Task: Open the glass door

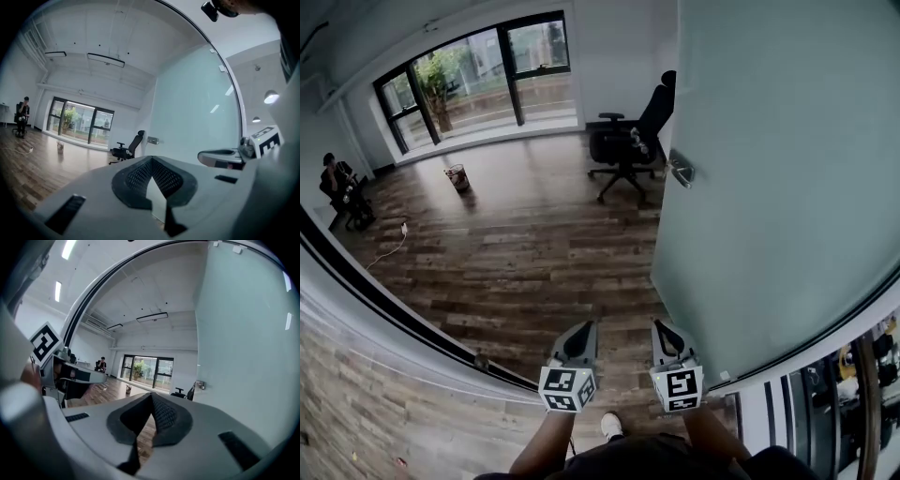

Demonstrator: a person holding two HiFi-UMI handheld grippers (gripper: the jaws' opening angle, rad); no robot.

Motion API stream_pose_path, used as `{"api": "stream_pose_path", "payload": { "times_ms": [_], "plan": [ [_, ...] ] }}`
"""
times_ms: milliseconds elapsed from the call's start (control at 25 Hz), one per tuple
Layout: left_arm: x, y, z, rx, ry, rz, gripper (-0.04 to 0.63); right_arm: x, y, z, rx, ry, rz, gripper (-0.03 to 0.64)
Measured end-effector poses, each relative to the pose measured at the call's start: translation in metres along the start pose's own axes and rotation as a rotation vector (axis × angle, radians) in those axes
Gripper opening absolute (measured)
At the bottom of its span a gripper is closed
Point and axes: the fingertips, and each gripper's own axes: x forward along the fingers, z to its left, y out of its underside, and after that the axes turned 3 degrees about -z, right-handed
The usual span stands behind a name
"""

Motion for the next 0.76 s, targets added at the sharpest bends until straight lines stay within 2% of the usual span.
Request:
{"api": "stream_pose_path", "payload": {
  "times_ms": [160,360,560,760],
  "plan": [
    [-0.02,0.009,-0.02,0.001,-0.031,0.004,-0.002,-0.027,0.0,-0.002,0.015,-0.01,-0.024,0.014],
    [-0.058,0.01,-0.067,0.018,-0.055,-0.014,-0.002,-0.086,0.0,-0.007,0.036,-0.01,-0.042,0.014],
    [-0.097,0.02,-0.109,0.022,-0.051,-0.008,-0.002,-0.149,0.022,-0.027,0.052,0.051,-0.011,0.014],
    [-0.144,0.03,-0.134,-0.01,-0.051,0.015,-0.002,-0.209,0.033,-0.013,0.069,0.089,0.005,0.014]
  ]
}}
